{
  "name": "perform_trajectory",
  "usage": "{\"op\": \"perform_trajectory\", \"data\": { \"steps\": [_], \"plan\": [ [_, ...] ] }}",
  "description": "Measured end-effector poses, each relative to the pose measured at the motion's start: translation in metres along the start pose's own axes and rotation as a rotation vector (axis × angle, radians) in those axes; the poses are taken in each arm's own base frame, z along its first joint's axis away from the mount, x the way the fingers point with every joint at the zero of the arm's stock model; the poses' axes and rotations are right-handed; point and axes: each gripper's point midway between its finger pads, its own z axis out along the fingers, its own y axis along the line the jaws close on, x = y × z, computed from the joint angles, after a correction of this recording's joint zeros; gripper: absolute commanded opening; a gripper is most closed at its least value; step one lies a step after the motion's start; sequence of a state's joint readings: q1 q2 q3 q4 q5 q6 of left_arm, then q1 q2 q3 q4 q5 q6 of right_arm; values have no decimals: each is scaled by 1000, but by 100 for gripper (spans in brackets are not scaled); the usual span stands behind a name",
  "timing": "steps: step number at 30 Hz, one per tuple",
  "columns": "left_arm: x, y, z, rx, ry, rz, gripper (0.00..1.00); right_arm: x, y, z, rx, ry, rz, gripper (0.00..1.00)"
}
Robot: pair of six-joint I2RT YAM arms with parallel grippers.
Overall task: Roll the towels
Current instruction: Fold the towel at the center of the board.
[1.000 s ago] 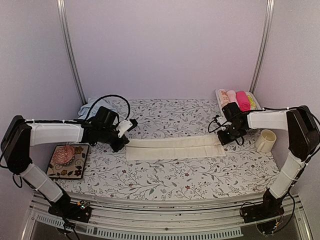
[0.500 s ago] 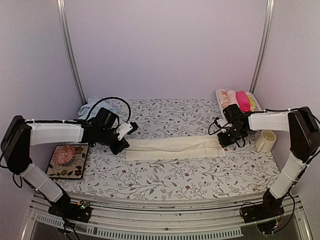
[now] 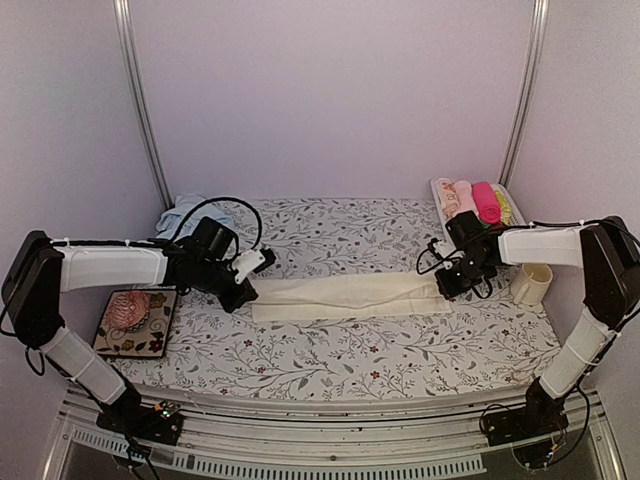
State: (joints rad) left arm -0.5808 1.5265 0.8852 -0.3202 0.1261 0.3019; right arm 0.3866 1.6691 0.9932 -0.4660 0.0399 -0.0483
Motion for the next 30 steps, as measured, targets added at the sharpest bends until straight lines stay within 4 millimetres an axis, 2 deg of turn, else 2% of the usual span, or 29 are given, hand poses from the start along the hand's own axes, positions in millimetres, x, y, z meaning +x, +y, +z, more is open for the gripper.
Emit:
{"op": "perform_trajectory", "data": {
  "steps": [11, 26, 30],
  "plan": [
    [6, -6, 4, 22, 22, 2, 0, 19, 5, 3, -6, 43, -4, 4],
    [13, -14, 7, 49, 39, 1, 0, 19, -7, 2, 66, 42, 3, 4],
    [13, -14, 7, 49, 42, 0, 0, 14, -5, -5, 55, 16, -1, 4]
  ]
}}
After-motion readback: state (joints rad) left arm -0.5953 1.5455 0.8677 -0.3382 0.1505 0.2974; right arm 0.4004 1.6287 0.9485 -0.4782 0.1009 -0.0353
